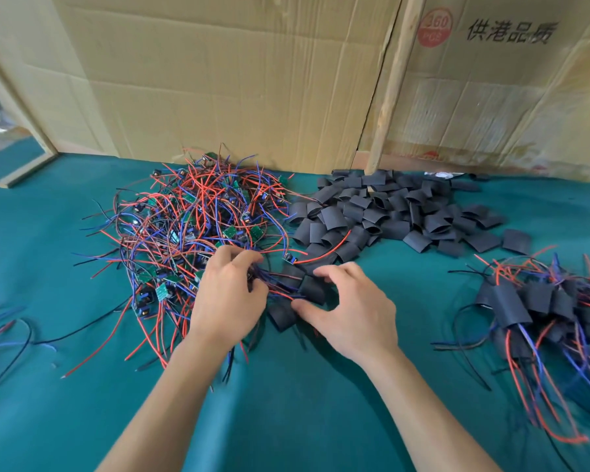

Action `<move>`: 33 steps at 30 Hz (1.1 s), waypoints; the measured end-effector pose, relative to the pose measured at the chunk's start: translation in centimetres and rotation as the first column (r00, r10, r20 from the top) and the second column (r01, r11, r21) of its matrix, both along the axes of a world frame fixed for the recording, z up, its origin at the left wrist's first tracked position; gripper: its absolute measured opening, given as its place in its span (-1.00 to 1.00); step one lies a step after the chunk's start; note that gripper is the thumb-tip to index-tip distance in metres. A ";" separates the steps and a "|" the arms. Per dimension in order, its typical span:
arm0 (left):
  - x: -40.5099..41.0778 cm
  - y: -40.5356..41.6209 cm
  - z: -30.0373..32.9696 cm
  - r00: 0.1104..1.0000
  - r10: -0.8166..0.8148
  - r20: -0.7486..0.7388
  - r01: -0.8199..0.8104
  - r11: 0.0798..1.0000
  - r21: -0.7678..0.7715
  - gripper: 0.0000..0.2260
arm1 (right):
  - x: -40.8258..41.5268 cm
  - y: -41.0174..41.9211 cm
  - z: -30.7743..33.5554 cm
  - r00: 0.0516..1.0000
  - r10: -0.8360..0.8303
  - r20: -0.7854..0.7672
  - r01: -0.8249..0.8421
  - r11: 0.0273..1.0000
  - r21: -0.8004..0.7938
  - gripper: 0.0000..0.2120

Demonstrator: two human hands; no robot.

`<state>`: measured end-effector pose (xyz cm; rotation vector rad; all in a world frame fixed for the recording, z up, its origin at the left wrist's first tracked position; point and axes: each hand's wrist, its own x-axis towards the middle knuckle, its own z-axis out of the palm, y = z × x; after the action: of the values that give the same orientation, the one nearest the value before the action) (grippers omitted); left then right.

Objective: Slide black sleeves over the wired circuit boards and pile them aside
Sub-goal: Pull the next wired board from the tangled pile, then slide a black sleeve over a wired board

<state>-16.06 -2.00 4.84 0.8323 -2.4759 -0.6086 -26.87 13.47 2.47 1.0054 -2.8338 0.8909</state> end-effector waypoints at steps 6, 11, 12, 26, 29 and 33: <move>3.0 3.4 -2.3 0.996 -0.011 -0.092 0.008 0.999 -0.039 -0.62 | -0.2 0.1 -0.1 0.999 0.047 0.001 -0.047 0.998 -0.038 -0.53; 2.3 2.4 -1.8 0.998 0.015 -0.063 -0.013 1.000 0.028 -0.55 | -1.0 0.4 0.0 0.995 0.067 0.067 -0.059 0.991 -0.116 -0.72; 2.2 2.3 -1.6 1.000 -0.012 -0.026 0.012 1.000 0.014 -0.55 | -1.0 0.5 0.1 0.994 0.061 0.091 -0.048 0.989 -0.142 -0.73; 0.9 2.5 -1.6 0.999 0.034 -0.008 -0.034 0.999 -0.028 -0.62 | -0.4 0.4 0.6 0.954 0.173 0.246 -0.082 0.938 -0.338 -0.87; 0.1 2.2 -1.5 0.998 0.057 -0.025 -0.056 0.998 0.013 -0.66 | 0.9 0.0 0.9 0.956 0.214 0.200 -0.127 0.919 -0.374 -0.82; 0.1 0.9 -1.2 0.999 0.010 -0.035 -0.009 0.999 0.041 -0.73 | 3.8 -0.8 0.8 0.943 0.334 0.001 -0.316 0.894 -0.317 -0.75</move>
<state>-15.94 -1.07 3.66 0.8408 -2.4336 -0.6667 -23.11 12.65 3.29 1.4456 -2.4821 1.3633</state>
